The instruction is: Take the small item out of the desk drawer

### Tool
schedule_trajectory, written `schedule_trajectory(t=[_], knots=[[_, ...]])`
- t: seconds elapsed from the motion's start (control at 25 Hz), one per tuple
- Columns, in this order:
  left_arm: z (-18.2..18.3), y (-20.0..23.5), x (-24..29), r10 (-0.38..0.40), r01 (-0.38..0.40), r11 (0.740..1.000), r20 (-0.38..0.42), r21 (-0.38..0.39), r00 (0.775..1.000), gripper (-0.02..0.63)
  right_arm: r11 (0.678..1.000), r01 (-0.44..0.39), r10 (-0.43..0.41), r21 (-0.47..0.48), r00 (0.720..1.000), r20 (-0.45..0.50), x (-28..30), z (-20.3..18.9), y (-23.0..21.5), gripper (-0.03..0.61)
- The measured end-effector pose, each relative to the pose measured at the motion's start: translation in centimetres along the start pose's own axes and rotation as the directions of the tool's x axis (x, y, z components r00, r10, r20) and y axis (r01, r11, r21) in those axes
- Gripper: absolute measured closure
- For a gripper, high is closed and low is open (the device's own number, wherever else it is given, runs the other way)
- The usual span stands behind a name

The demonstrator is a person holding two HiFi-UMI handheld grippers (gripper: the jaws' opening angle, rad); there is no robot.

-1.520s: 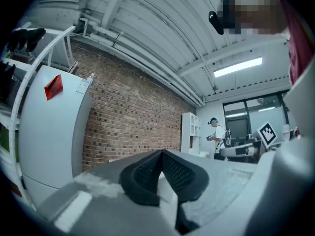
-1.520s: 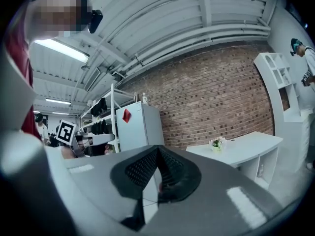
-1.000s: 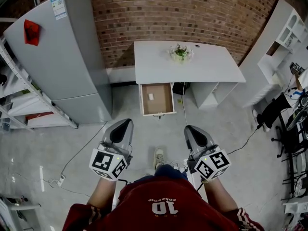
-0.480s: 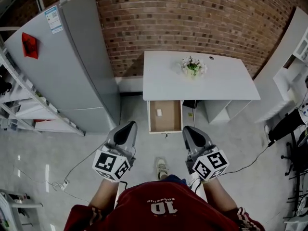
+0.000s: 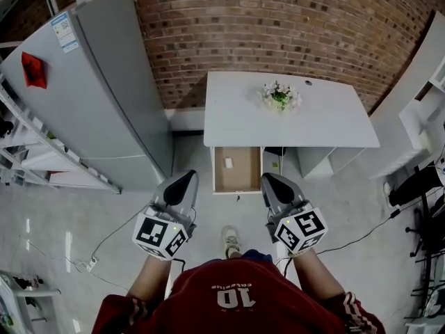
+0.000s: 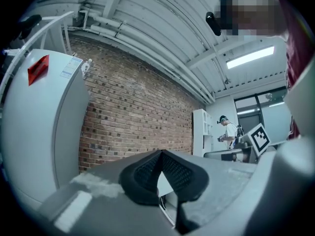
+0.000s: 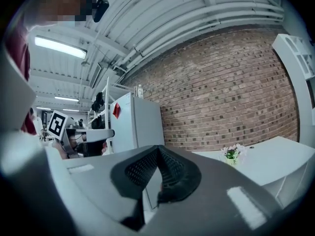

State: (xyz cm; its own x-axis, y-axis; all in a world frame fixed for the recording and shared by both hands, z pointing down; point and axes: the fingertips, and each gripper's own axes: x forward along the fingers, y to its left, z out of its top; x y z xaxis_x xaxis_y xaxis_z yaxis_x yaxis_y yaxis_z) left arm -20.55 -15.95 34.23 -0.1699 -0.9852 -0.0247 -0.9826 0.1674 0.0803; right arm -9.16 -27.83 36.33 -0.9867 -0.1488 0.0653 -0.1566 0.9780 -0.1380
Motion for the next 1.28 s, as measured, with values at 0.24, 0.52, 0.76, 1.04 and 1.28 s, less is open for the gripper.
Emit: schedule_trajectory(t=[0.24,0.52,0.76,1.04,1.28], knots=[[-0.3,0.1,-0.4,0.019,-0.019,1.000,-0.001,-0.014,1.000,0.615,0.998,-0.052,0.050,-0.023,0.997,-0.060,0.7,-2.0,0.7,0.526],[-0.7,-0.1,-0.3,0.009,-0.009,1.000,-0.016,-0.001,1.000,0.615,0.992,-0.126,0.127,0.013,0.990,-0.060,1.4,-3.3,0.8,0.413],[-1.0,0.2,0.5,0.006,-0.006,1.000,-0.025,-0.002,1.000,0.615,0.995,-0.088,0.092,0.039,0.989,-0.117,3.2,-6.4,-1.4,0.395],[-2.7,1.7,2.3,0.016,-0.017,1.000,-0.062,-0.023,0.998,0.615,0.997,-0.068,0.075,0.046,0.979,-0.187,7.2,-11.3,-4.6,0.391],[-5.1,3.5,5.1,0.016,-0.018,1.000,-0.096,-0.019,0.995,0.615,0.995,-0.051,0.075,0.086,0.951,-0.300,11.6,-17.7,-7.7,0.391]])
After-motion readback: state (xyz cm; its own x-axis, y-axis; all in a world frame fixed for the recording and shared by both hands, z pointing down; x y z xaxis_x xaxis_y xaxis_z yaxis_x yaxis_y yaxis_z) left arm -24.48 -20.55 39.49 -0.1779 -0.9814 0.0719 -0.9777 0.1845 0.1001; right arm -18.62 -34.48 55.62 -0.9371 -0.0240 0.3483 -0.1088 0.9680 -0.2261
